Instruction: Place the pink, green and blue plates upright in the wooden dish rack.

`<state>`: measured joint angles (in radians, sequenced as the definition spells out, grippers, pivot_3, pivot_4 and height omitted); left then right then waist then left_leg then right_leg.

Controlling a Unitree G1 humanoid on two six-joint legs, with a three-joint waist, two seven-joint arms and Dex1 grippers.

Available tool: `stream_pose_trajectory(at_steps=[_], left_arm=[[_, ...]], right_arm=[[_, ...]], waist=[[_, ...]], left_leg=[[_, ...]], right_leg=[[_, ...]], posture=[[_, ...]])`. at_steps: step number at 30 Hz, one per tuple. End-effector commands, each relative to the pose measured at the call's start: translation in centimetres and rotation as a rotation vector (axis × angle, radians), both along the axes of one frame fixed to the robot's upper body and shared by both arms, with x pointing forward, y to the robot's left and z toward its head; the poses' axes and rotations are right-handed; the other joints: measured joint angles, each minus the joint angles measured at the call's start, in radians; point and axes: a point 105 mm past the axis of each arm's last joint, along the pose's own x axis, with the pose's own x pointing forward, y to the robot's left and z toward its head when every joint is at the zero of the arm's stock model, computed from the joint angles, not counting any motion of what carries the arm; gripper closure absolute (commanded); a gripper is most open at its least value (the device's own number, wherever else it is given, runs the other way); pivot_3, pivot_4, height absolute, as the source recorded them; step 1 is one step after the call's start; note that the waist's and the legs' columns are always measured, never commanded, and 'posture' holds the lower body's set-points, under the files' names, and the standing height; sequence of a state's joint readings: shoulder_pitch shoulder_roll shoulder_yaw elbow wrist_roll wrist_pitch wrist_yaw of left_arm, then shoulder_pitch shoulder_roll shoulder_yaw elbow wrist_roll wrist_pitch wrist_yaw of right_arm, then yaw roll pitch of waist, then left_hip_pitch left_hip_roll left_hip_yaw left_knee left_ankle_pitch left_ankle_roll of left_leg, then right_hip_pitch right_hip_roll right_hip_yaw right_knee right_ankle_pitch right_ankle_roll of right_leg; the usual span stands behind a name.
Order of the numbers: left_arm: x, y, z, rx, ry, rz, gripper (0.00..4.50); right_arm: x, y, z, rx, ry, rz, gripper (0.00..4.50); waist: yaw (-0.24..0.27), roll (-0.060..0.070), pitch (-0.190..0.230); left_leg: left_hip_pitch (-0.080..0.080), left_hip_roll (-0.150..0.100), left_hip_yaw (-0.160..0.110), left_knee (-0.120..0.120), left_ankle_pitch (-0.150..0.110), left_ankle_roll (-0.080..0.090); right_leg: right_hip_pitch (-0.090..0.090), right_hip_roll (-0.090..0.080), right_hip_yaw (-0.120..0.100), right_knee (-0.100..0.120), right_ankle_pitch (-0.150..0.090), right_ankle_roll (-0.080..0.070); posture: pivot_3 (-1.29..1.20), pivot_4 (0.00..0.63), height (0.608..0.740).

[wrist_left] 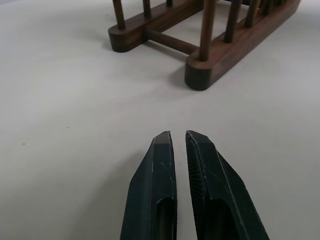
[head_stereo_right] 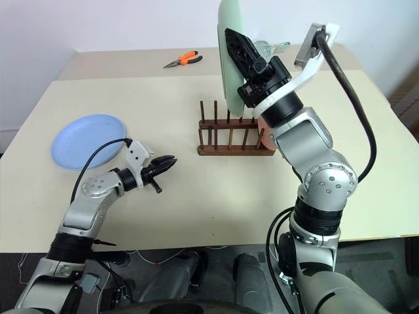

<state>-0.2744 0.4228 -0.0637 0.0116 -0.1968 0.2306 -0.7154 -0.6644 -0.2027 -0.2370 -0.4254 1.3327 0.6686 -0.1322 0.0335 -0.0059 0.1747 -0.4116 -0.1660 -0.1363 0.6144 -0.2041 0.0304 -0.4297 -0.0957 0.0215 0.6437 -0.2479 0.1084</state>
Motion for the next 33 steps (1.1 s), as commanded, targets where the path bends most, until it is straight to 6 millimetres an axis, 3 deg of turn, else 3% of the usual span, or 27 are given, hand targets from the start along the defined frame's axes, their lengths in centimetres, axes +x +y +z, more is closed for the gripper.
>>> stream_pose_trajectory(at_steps=[1,7,12,15,21,29,30,32,33], left_arm=[[-0.4,-0.5,1.1,-0.014,-0.041,-0.018,4.11],[-0.5,-0.7,1.2,-0.017,-0.037,-0.027,4.11],[-0.8,-1.1,1.7,-0.041,-0.051,-0.05,4.11],[-0.9,-1.2,2.0,-0.051,-0.057,-0.055,4.11],[-1.0,-1.4,1.9,-0.051,-0.051,-0.058,4.11],[-1.0,-1.3,1.7,-0.057,-0.033,-0.052,4.11],[-0.9,-1.1,1.8,-0.06,-0.033,-0.047,3.85],[-0.6,-0.5,2.2,-0.09,-0.033,-0.017,3.31],[-0.3,0.0,2.7,-0.113,-0.04,0.016,2.8]], right_arm=[[0.4,-0.2,-0.3,0.022,0.02,-0.014,4.48],[2.4,-0.3,-3.2,0.033,0.18,-0.022,4.48],[3.9,-0.8,-4.5,0.048,0.256,-0.06,4.48],[4.1,-0.5,-4.5,0.022,0.249,-0.055,3.51],[4.4,-0.3,-3.9,-0.142,0.159,-0.134,0.55],[4.0,-0.4,-0.7,-0.508,-0.178,-0.286,0.55],[4.0,-0.4,-0.7,-0.564,-0.213,-0.301,0.51],[4.3,-0.9,-0.2,-0.668,-0.301,-0.376,0.0],[4.4,-1.0,0.2,-0.711,-0.348,-0.409,0.0]], waist=[[-0.002,0.0,0.0],[-0.023,0.0,0.0],[-0.029,0.0,0.0],[-0.028,0.0,0.0],[-0.029,0.001,0.0],[-0.027,0.001,0.0],[-0.026,0.0,0.0],[-0.026,0.0,0.0],[-0.026,0.0,0.0]], left_leg=[[0.0,0.0,0.0,0.0,0.0,0.0],[0.0,0.0,0.0,0.0,0.0,0.0],[0.0,0.0,0.0,-0.001,0.001,-0.001],[0.0,0.0,0.0,-0.001,0.001,-0.001],[0.0,0.0,0.0,-0.001,0.001,-0.001],[0.0,0.0,0.0,0.0,0.001,-0.001],[0.0,0.0,0.0,0.0,0.001,-0.001],[0.0,0.0,0.0,0.0,0.0,-0.001],[0.0,0.0,0.0,0.0,0.0,-0.001]], right_leg=[[0.0,0.0,0.0,0.001,0.0,0.0],[-0.001,0.0,0.0,0.001,0.0,0.0],[-0.001,0.0,0.0,0.002,0.0,0.0],[-0.001,0.0,0.0,0.002,0.0,0.0],[-0.001,0.0,0.0,0.002,0.0,0.0],[-0.001,0.0,0.0,0.002,0.0,0.0],[-0.001,0.0,0.0,0.002,0.0,0.0],[-0.001,0.0,0.0,0.001,0.0,0.0],[-0.001,0.0,0.0,0.001,0.0,0.0]], posture=[[0.0,0.15,0.729],[0.0,0.15,0.729],[0.0,0.15,0.729],[0.0,0.15,0.729],[0.0,0.15,0.729],[0.0,0.15,0.729],[0.0,0.15,0.729],[0.0,0.15,0.729],[0.0,0.15,0.729]])
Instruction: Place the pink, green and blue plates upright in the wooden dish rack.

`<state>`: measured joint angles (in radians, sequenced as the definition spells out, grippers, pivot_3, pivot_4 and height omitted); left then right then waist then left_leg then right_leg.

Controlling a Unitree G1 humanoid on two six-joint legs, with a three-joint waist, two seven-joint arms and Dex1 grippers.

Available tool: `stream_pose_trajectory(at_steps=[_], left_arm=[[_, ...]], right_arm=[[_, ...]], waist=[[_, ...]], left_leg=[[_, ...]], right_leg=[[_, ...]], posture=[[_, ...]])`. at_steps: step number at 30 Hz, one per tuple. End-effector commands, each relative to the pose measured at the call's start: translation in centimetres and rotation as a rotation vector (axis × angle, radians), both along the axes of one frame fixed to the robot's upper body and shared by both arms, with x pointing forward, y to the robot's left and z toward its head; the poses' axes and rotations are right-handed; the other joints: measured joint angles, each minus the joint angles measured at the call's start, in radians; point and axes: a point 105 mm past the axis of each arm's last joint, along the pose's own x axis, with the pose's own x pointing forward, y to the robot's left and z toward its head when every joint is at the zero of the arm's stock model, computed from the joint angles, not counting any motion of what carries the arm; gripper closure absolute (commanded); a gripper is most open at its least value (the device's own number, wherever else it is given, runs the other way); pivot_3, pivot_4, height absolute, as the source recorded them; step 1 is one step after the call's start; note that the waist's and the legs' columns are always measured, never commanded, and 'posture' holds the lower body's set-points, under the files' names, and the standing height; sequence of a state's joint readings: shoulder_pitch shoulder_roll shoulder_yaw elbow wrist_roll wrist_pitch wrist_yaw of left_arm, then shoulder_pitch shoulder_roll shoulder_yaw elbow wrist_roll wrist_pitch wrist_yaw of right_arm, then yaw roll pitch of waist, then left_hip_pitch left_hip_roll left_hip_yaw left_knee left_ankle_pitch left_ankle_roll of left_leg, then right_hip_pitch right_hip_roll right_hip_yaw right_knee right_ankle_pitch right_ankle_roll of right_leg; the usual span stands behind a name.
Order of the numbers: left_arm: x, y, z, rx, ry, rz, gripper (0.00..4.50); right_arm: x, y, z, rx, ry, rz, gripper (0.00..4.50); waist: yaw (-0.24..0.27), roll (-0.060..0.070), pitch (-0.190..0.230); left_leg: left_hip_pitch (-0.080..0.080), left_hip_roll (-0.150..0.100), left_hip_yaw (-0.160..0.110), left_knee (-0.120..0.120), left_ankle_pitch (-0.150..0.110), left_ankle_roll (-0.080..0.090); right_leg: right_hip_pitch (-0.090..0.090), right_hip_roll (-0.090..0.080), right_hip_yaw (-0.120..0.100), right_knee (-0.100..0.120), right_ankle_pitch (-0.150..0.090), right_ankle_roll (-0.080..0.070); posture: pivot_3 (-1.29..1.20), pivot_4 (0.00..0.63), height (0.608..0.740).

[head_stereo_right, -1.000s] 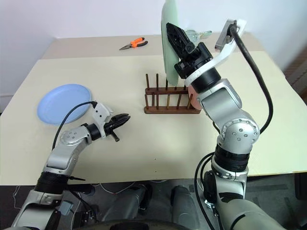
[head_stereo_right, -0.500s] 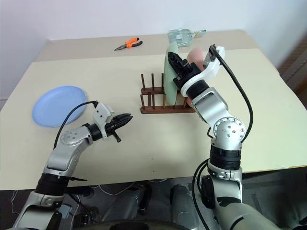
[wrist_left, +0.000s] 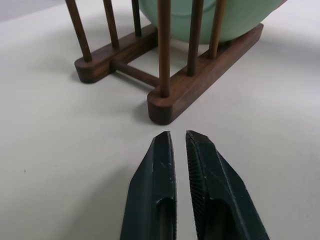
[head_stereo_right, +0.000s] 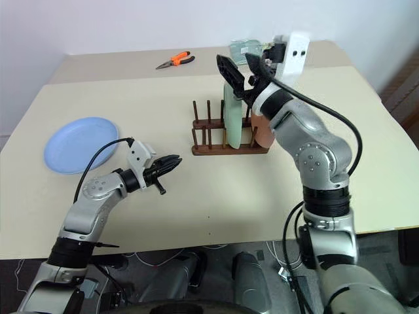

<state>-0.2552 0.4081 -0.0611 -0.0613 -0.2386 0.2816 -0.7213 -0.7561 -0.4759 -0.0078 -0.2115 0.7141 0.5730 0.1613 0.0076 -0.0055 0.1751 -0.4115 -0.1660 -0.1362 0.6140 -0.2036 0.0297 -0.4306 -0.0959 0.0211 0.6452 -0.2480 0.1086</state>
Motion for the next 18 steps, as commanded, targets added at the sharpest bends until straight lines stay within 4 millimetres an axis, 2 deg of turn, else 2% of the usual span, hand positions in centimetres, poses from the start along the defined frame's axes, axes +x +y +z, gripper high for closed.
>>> stream_pose_trajectory(at_steps=[1,3,4,5,6,8,11,15,18], left_arm=[[0.9,1.6,2.4,-0.083,-0.058,0.094,2.3],[2.2,3.7,3.4,-0.124,-0.092,0.238,1.29],[3.1,5.4,3.8,-0.127,-0.118,0.349,0.7],[3.8,7.4,4.1,-0.125,-0.14,0.481,0.26],[4.4,10.3,4.8,-0.103,-0.172,0.662,0.04],[4.3,14.6,6.2,-0.111,-0.207,0.938,0.04],[2.4,19.4,7.2,-0.195,-0.198,1.238,0.04],[-0.4,23.1,6.0,-0.239,-0.093,1.475,0.04],[-1.7,23.6,4.3,-0.335,0.042,1.527,0.04]], right_arm=[[-0.6,0.1,2.7,-0.169,-0.226,-0.05,0.0],[-1.1,1.2,3.5,-0.281,-0.331,-0.03,0.0],[-1.6,2.2,3.7,-0.336,-0.381,0.007,0.0],[-2.2,3.4,3.7,-0.4,-0.428,0.05,0.0],[-2.9,4.8,3.2,-0.467,-0.469,0.111,0.0],[-3.5,6.6,2.1,-0.559,-0.515,0.186,0.0],[-3.8,8.2,0.7,-0.599,-0.528,0.255,0.0],[-4.2,9.6,-0.5,-0.61,-0.535,0.316,0.0],[-4.6,10.2,-1.0,-0.592,-0.526,0.358,0.0]], waist=[[-0.001,0.0,0.0],[-0.001,0.0,0.0],[-0.002,0.0,0.0],[-0.004,0.0,0.0],[-0.005,-0.001,0.0],[-0.014,-0.002,0.0],[-0.018,-0.004,0.0],[-0.015,-0.004,0.001],[-0.013,-0.005,0.0]], left_leg=[[0.0,0.0,0.0,0.0,0.0,0.0],[0.0,0.0,0.0,0.0,0.0,0.0],[0.0,0.0,0.0,0.0,0.0,0.0],[0.0,0.0,0.0,0.0,0.0,0.0],[0.0,0.0,0.0,0.0,0.0,-0.001],[0.0,0.001,0.0,0.0,0.0,-0.001],[0.0,0.0,0.0,0.0,0.0,-0.001],[0.0,0.0,0.0,0.001,0.0,-0.002],[0.0,0.0,0.0,0.002,0.001,-0.002]], right_leg=[[0.0,0.0,0.0,0.0,0.0,0.0],[0.0,0.0,0.0,0.0,0.0,0.0],[0.0,0.0,0.0,0.0,0.0,0.0],[0.0,0.0,0.0,0.0,0.0,0.0],[-0.001,0.0,0.0,0.001,0.0,0.0],[-0.001,0.0,0.0,0.001,0.0,0.0],[0.0,0.0,0.0,0.0,0.001,0.001],[0.0,0.001,-0.001,0.0,0.001,0.002],[0.001,0.001,-0.002,0.001,0.001,0.002]], posture=[[0.0,0.15,0.729],[0.0,0.15,0.729],[0.0,0.15,0.729],[0.0,0.15,0.729],[0.0,0.15,0.729],[0.0,0.15,0.729],[0.0,0.15,0.729],[0.0,0.15,0.729],[0.0,0.15,0.729]])
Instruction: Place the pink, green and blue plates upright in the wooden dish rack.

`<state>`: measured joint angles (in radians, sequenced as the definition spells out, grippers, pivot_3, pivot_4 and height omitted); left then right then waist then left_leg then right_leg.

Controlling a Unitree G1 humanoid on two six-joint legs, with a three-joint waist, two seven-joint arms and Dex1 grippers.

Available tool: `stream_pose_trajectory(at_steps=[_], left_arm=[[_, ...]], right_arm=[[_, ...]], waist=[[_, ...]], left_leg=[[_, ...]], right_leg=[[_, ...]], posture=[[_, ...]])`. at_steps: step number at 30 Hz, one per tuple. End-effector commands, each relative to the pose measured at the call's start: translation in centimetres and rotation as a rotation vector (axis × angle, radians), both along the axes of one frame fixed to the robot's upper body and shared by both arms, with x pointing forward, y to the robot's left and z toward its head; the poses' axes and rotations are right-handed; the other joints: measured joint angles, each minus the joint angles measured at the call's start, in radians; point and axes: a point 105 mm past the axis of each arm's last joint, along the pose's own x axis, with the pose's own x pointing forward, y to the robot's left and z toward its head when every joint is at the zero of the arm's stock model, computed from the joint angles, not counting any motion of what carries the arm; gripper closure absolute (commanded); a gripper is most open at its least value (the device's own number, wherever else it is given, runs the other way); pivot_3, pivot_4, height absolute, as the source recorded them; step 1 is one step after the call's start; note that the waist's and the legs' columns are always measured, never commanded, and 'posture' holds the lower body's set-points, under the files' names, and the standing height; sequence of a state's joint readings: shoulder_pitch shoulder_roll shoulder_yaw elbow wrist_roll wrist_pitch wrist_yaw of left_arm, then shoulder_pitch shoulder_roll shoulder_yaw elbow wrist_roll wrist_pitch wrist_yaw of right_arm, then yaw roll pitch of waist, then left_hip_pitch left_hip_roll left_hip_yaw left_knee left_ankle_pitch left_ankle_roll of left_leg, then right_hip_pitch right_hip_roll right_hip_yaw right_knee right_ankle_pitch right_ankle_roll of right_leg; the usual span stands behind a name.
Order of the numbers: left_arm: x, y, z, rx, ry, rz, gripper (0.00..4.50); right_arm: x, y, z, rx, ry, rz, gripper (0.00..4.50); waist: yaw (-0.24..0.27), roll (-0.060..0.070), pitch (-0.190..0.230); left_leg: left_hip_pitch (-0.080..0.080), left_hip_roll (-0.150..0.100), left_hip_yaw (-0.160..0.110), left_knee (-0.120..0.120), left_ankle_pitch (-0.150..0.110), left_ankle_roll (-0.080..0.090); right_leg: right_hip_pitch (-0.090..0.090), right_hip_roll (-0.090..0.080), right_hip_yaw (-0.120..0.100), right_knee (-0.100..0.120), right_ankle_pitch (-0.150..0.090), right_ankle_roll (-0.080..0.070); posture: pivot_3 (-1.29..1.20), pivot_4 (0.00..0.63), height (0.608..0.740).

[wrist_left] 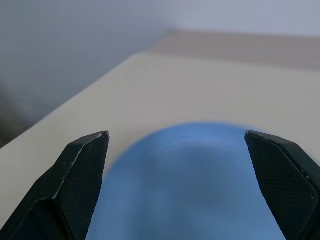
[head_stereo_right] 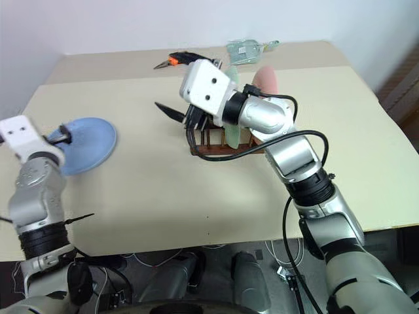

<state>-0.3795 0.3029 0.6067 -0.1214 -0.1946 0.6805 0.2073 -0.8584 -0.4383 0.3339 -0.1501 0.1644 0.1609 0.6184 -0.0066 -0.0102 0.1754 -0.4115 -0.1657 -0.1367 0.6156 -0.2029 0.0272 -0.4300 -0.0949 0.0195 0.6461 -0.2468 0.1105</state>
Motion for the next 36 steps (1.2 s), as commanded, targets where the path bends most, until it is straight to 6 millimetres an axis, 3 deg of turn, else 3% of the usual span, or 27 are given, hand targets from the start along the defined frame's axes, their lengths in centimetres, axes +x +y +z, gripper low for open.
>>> stream_pose_trajectory(at_steps=[1,5,8,14,15,19,23,27,30,34,36], left_arm=[[-1.3,0.4,-0.4,-0.111,0.002,0.033,0.04],[-2.2,-0.4,-3.3,-0.421,-0.033,0.075,0.04],[-2.0,-0.9,-4.3,-0.529,-0.044,0.073,0.87],[-1.2,-0.9,-4.0,-0.57,-0.075,0.052,4.02],[-0.4,-1.3,-2.9,-0.539,-0.11,-0.005,4.45],[2.5,-5.5,3.8,-0.247,-0.204,-0.302,4.45],[3.3,-10.5,8.3,-0.056,-0.264,-0.52,4.45],[3.1,-14.3,10.4,0.007,-0.287,-0.65,4.45],[2.7,-16.3,11.3,0.028,-0.298,-0.72,4.45],[2.3,-17.3,12.0,0.039,-0.308,-0.757,4.45],[2.2,-17.4,12.2,0.035,-0.313,-0.763,4.5]], right_arm=[[-0.8,0.5,0.4,0.013,-0.024,0.041,0.0],[-0.8,0.6,-0.7,0.004,0.001,0.042,0.0],[-0.6,0.5,-1.0,0.003,0.004,0.026,0.0],[-0.1,-0.2,-1.6,0.005,0.04,-0.02,0.0],[0.1,-0.4,-1.8,-0.005,0.042,-0.032,0.0],[0.1,-0.4,-2.6,-0.068,-0.005,-0.053,0.0],[-0.6,0.8,-4.6,-0.181,-0.088,-0.027,0.0],[-0.6,2.1,-6.3,-0.264,-0.148,-0.005,0.0],[0.4,2.8,-7.3,-0.341,-0.228,-0.039,0.0],[1.6,3.7,-8.3,-0.384,-0.266,-0.067,0.0],[2.1,3.8,-8.4,-0.394,-0.278,-0.088,0.52]], waist=[[0.002,-0.001,0.0],[0.011,-0.003,-0.001],[0.017,-0.004,-0.001],[0.018,-0.005,-0.002],[0.018,-0.005,-0.002],[0.022,-0.006,-0.001],[0.018,-0.007,-0.001],[0.004,-0.007,-0.001],[-0.008,-0.007,-0.001],[-0.007,-0.007,-0.001],[-0.005,-0.007,-0.001]], left_leg=[[0.0,0.0,0.0,0.001,0.0,0.0],[0.0,0.0,-0.001,0.001,-0.001,-0.003],[0.0,0.0,-0.001,0.001,-0.001,-0.003],[0.0,0.0,-0.001,0.001,0.001,-0.006],[0.0,0.0,-0.001,0.001,0.001,-0.006],[0.0,0.0,-0.002,0.002,0.002,-0.007],[0.0,0.0,-0.001,0.002,0.003,-0.009],[0.001,0.0,-0.001,0.0,0.004,-0.011],[0.001,0.001,-0.001,-0.001,0.004,-0.012],[0.001,0.001,-0.001,-0.001,0.005,-0.013],[0.001,0.001,-0.001,-0.001,0.005,-0.013]], right_leg=[[0.0,0.0,0.0,0.0,0.0,0.0],[0.001,0.0,-0.001,0.0,0.001,0.0],[0.001,0.001,-0.002,0.0,0.001,0.0],[0.001,0.001,-0.002,0.0,0.001,0.0],[0.001,0.001,-0.002,0.0,0.001,0.0],[0.001,0.001,-0.002,0.0,0.001,-0.001],[0.002,0.001,-0.001,-0.001,0.001,-0.001],[0.0,0.001,-0.001,0.0,0.001,-0.001],[0.0,0.002,0.0,0.001,0.001,-0.001],[0.0,0.002,0.0,0.001,0.002,-0.001],[0.0,0.003,0.0,0.001,0.002,-0.002]], posture=[[0.0,0.15,0.729],[0.0,0.15,0.729],[0.0,0.15,0.729],[0.0,0.15,0.729],[0.0,0.15,0.729],[0.0,0.15,0.729],[0.0,0.15,0.729],[0.0,0.15,0.729],[0.0,0.15,0.729],[0.0,0.15,0.729],[0.0,0.15,0.729]])
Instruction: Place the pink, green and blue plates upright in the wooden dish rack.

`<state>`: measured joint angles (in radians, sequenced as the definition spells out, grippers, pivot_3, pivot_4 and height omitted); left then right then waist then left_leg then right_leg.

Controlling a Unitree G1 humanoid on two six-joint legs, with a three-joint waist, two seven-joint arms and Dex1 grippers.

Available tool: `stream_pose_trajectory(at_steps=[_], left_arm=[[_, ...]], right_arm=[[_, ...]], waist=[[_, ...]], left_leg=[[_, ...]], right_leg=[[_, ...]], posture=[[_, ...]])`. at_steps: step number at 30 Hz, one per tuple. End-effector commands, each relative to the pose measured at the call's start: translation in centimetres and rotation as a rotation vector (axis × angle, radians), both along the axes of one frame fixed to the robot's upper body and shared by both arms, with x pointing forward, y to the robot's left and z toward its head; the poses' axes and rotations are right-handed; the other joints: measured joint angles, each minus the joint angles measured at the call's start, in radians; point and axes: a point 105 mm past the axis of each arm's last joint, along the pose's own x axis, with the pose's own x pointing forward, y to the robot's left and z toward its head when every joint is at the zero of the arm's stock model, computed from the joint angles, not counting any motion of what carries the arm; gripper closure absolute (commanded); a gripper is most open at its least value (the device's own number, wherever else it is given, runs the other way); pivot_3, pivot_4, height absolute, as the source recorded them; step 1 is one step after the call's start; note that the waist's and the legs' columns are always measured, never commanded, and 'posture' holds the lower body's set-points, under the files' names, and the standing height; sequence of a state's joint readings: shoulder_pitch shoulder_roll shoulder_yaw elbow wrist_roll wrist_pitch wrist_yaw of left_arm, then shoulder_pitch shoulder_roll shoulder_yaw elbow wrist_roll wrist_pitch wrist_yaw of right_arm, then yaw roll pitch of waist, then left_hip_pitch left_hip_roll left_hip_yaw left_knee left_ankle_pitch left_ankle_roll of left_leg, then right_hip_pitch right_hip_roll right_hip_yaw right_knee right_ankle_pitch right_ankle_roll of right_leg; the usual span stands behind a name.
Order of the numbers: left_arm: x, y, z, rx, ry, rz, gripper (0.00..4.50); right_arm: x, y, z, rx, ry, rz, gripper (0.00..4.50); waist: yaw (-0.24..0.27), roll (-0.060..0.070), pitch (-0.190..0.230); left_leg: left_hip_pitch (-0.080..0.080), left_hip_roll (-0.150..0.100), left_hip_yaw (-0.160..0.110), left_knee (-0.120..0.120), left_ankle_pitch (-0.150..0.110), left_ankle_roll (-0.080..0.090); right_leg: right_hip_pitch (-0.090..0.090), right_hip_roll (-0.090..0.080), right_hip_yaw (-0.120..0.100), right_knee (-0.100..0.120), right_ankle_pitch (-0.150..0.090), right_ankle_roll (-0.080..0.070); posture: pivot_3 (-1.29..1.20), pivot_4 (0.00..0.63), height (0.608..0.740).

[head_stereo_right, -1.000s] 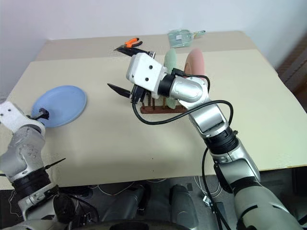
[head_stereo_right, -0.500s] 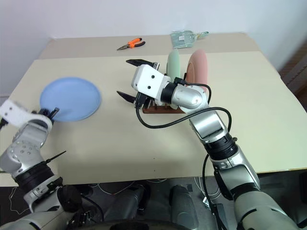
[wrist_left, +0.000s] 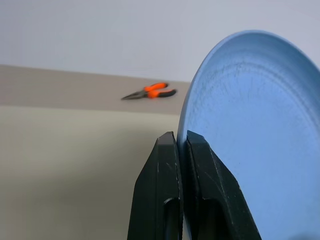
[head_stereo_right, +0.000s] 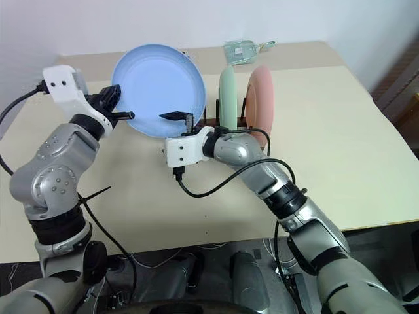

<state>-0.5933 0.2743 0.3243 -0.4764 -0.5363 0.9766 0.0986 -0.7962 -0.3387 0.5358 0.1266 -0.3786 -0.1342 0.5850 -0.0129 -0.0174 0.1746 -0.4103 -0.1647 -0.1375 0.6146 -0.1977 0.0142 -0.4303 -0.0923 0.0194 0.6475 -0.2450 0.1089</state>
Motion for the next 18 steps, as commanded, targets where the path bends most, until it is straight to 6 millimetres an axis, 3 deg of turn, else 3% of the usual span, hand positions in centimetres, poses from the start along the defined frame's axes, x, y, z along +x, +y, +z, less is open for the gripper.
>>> stream_pose_trajectory(at_steps=[1,8,10,11,14,17,18], left_arm=[[-0.8,-0.4,1.8,0.007,-0.069,-0.015,4.5],[-1.0,-0.5,1.6,0.012,-0.062,-0.038,4.5],[-1.3,-0.7,1.8,-0.025,-0.081,-0.07,4.5],[-1.3,-0.6,1.9,-0.041,-0.089,-0.073,3.86],[-1.4,0.3,2.9,-0.13,-0.139,-0.047,2.62],[-2.2,2.9,5.4,-0.272,-0.283,0.023,1.08],[-2.5,4.1,6.2,-0.312,-0.332,0.065,1.08]], right_arm=[[0.4,0.7,1.5,0.011,-0.096,-0.006,0.84],[1.1,0.5,1.8,0.0,-0.149,-0.044,4.39],[1.1,0.5,2.0,0.003,-0.169,-0.047,4.45],[1.0,0.5,2.1,0.004,-0.176,-0.046,4.5],[0.8,0.7,2.2,0.001,-0.195,-0.037,4.5],[0.4,0.9,2.2,0.006,-0.209,-0.018,4.5],[0.3,1.0,2.3,0.011,-0.212,-0.013,4.5]], waist=[[0.002,0.0,0.0],[0.002,0.0,0.0],[0.002,0.0,0.0],[0.002,0.0,0.0],[0.002,0.0,0.0],[0.001,-0.001,0.001],[0.001,-0.002,0.001]], left_leg=[[0.0,0.0,0.0,0.0,0.0,0.0],[0.0,0.0,0.0,0.0,0.0,0.0],[0.0,0.001,0.0,0.0,0.0,-0.001],[0.0,0.001,0.0,0.0,0.0,-0.001],[0.0,0.001,0.0,0.0,0.0,-0.002],[0.0,0.001,0.0,0.0,0.0,-0.002],[0.0,0.002,0.0,0.0,0.0,-0.002]], right_leg=[[0.0,0.0,0.0,0.0,0.0,0.0],[0.0,0.003,0.001,0.0,0.0,0.0],[0.0,0.003,0.001,0.0,0.0,-0.001],[0.0,0.003,0.001,0.0,0.0,-0.001],[0.0,0.004,0.001,0.0,0.001,-0.001],[0.0,0.004,0.001,0.0,0.001,-0.001],[0.0,0.004,0.001,0.0,0.001,-0.001]], posture=[[0.0,0.15,0.729],[0.0,0.15,0.729],[0.0,0.15,0.729],[0.0,0.15,0.729],[0.0,0.15,0.729],[0.0,0.15,0.729],[0.0,0.15,0.729]])
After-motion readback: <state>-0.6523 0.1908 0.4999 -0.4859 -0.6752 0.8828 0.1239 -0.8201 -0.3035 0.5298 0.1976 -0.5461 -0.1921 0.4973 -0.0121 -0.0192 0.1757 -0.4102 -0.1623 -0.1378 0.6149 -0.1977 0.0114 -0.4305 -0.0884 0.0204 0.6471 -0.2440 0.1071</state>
